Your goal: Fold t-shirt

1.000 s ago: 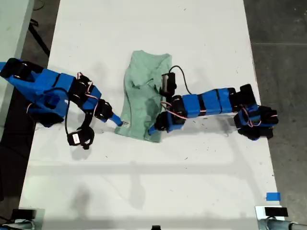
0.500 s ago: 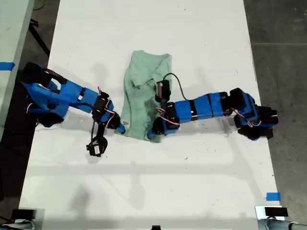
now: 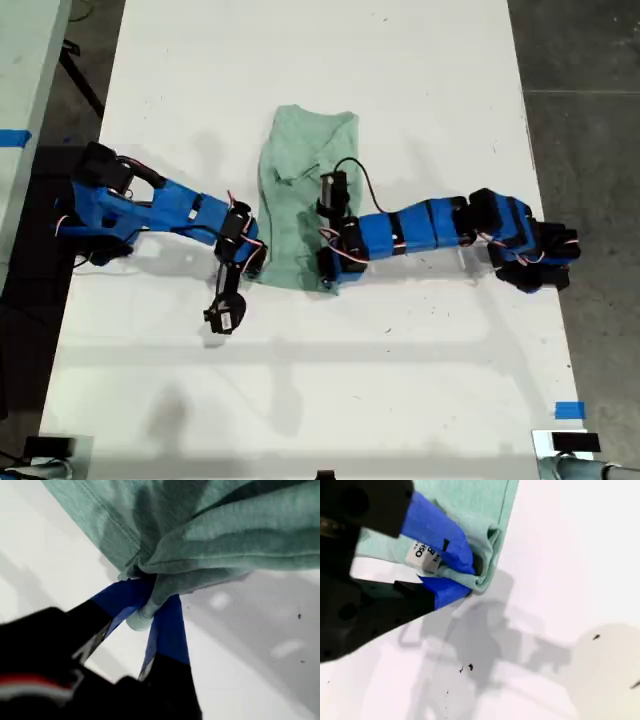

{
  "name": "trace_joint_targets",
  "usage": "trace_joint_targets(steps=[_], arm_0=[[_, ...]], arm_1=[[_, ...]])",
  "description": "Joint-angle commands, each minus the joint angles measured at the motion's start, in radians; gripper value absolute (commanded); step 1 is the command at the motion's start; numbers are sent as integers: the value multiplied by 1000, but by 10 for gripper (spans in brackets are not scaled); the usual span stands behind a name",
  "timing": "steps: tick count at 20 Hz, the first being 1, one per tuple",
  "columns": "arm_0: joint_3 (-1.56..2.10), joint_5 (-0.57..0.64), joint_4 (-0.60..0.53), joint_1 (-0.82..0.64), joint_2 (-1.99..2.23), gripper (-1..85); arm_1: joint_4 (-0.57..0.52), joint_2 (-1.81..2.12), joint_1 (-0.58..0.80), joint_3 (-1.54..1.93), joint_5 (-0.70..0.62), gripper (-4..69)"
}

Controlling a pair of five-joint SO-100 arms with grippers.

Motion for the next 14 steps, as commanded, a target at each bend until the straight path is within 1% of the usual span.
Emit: trace_joint_targets(steps=[1,6,8,10,12,14], arm_0=[[-17,2,44,11,21,0],[-170,2,127,77,20,0],[-316,-11,192,126,-21,0],[-525,-18,291,178,-106,0],[-618,-32,319,233,-121,0],[-696,-38,341,282,-127,0]], arm_1=[[21,41,-21,-3,-11,-13],[38,114,-52,-3,-17,-13],[52,143,-84,-3,-11,-13],[77,181,-129,-3,8,-13],[97,222,-189,-3,34,-13],[87,256,-250,-3,54,-13]])
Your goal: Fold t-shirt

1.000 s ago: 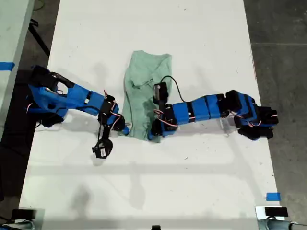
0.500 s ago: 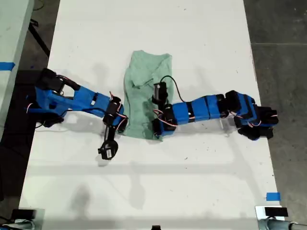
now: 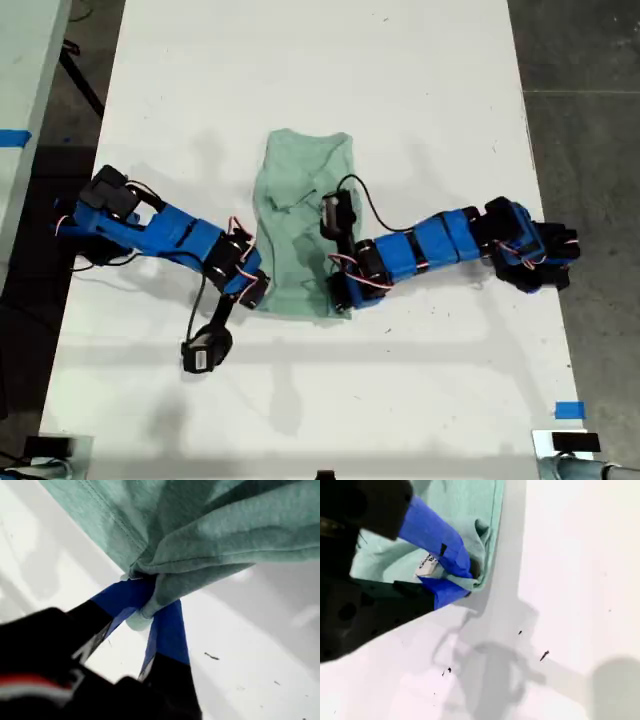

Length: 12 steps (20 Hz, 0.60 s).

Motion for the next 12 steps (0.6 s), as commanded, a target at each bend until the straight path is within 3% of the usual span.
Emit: trace_joint_targets(steps=[1,6,12], arm_0=[[-137,-20,34,87,20,0],[-147,-15,-3,106,147,0],[-135,112,84,-127,267,0]], arm_1=[[6,133,-92,-17,28,-13],[2,199,-74,-17,-15,-13],[41,328,155,-17,-216,-13]])
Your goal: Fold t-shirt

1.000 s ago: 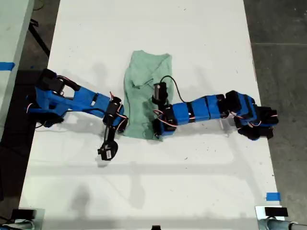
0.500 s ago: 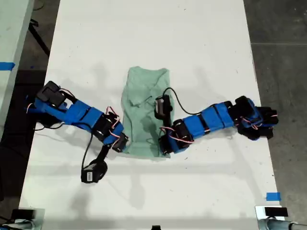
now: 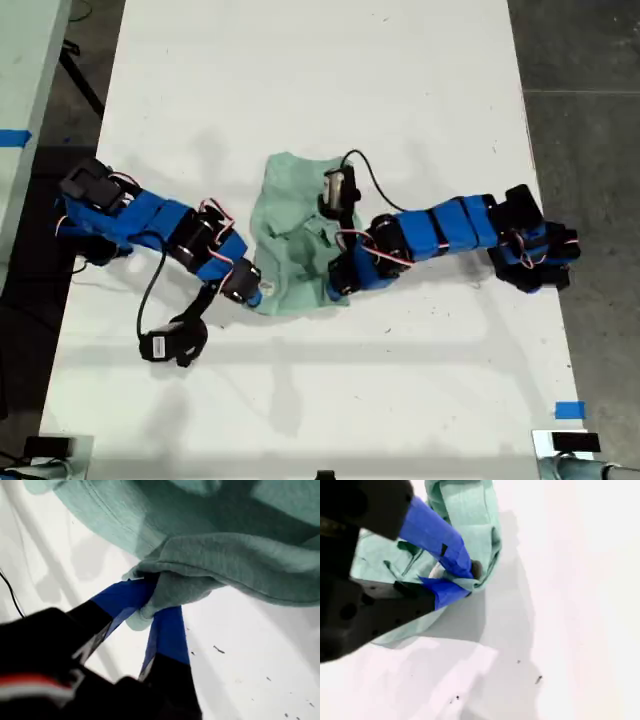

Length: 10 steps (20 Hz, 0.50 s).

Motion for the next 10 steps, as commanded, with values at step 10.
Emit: trace_joint_targets(steps=[10], arm_0=[[-12,347,100,-640,97,0]], arm_1=[[28,144,433,37,-325,-13]])
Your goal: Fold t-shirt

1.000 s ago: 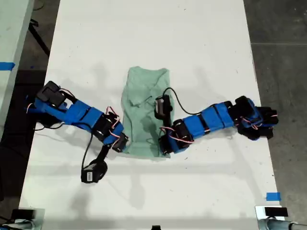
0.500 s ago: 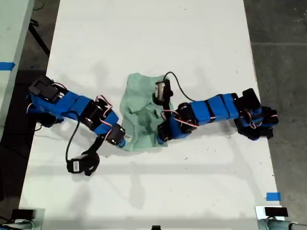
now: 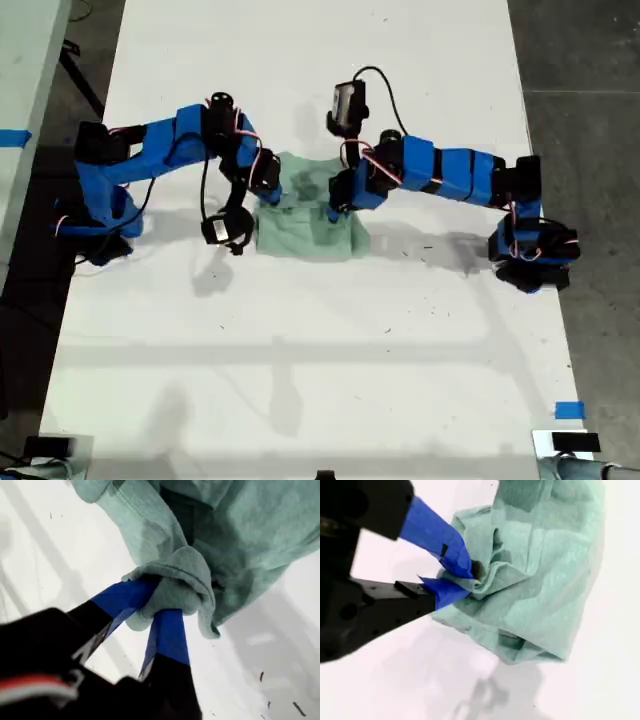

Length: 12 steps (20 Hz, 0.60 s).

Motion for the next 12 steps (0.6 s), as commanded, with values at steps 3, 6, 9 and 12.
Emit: trace_joint_targets(steps=[3,6,9,12], arm_0=[[-18,98,-20,-178,-18,0],[-18,115,-43,-199,-52,0],[-17,127,-72,-221,-74,11],[-20,149,-86,-268,-67,272]], arm_1=[[-38,29,132,-8,-107,-13],[-54,-12,189,-8,-129,-14],[-72,-46,241,-8,-132,-6],[-44,-46,310,-12,-121,374]])
